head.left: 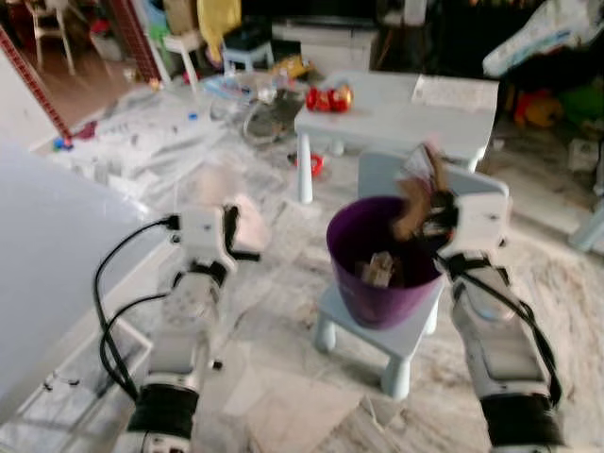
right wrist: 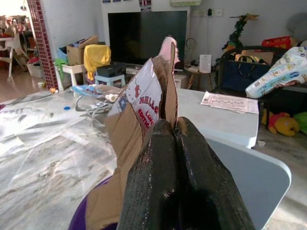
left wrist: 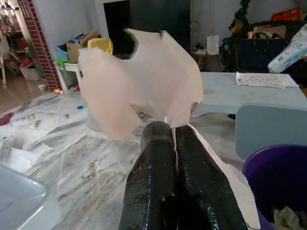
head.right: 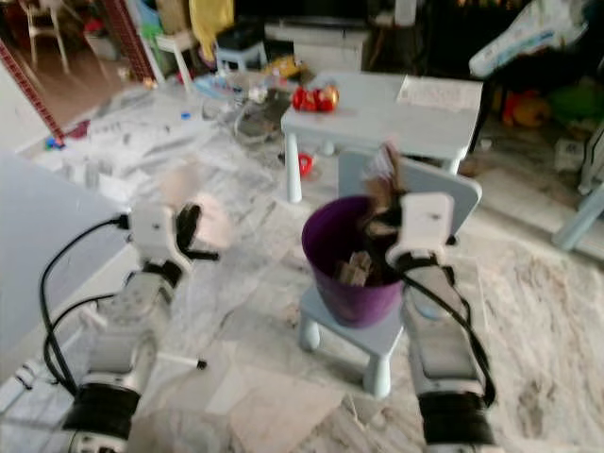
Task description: Picking trash to rubbish bin
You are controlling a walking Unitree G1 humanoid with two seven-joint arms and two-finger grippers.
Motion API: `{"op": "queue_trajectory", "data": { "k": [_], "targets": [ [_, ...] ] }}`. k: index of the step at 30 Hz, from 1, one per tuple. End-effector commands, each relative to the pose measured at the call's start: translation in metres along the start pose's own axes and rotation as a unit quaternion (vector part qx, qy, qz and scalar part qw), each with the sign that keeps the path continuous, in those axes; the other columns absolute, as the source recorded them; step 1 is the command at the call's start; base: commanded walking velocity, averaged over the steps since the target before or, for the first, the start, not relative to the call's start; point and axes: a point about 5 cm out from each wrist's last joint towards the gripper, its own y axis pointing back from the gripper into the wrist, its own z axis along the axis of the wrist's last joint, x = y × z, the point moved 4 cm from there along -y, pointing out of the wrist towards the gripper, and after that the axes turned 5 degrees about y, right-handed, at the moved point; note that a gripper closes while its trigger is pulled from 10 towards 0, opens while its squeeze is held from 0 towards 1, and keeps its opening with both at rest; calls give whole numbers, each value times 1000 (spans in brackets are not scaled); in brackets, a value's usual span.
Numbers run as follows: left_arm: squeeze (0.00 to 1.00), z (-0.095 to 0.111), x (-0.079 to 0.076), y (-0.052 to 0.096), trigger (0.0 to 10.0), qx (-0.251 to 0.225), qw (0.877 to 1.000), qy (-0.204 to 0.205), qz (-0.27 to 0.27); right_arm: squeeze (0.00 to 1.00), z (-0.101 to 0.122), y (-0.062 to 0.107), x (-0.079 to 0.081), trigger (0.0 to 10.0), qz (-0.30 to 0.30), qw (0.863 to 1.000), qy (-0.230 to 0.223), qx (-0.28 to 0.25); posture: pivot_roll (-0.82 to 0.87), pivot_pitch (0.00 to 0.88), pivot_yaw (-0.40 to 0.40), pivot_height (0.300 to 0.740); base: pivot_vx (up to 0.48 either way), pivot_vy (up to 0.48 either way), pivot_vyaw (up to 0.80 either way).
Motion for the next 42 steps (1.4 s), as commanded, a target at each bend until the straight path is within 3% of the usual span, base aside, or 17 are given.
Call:
{"op": "queue_trajectory", "data": {
  "k": [1, 27, 34, 42],
  "targets": [
    [0, -1, -5, 0, 10000, 2, 1000, 0, -8, 0, 6, -1, -5, 0, -6, 1000, 1, -12, -95, 52, 95, 740, 341, 0, 0],
    [0, -6, -6, 0, 10000, 17, 1000, -6, -9, 0, 4, -1, -4, 0, -7, 1000, -3, -6, -92, 53, 96, 740, 435, 0, -31],
    [0, -10, -14, 3, 10000, 23, 999, 9, -22, 0, 3, -1, -5, 0, -7, 1000, -2, -5, -93, 54, 96, 740, 0, 0, -713],
    [0, -20, -20, 5, 10000, 50, 998, 8, -39, 0, 2, -2, -2, 0, -2, 1000, 1, -3, -84, 55, 93, 740, 0, 0, 0]
  ]
}}
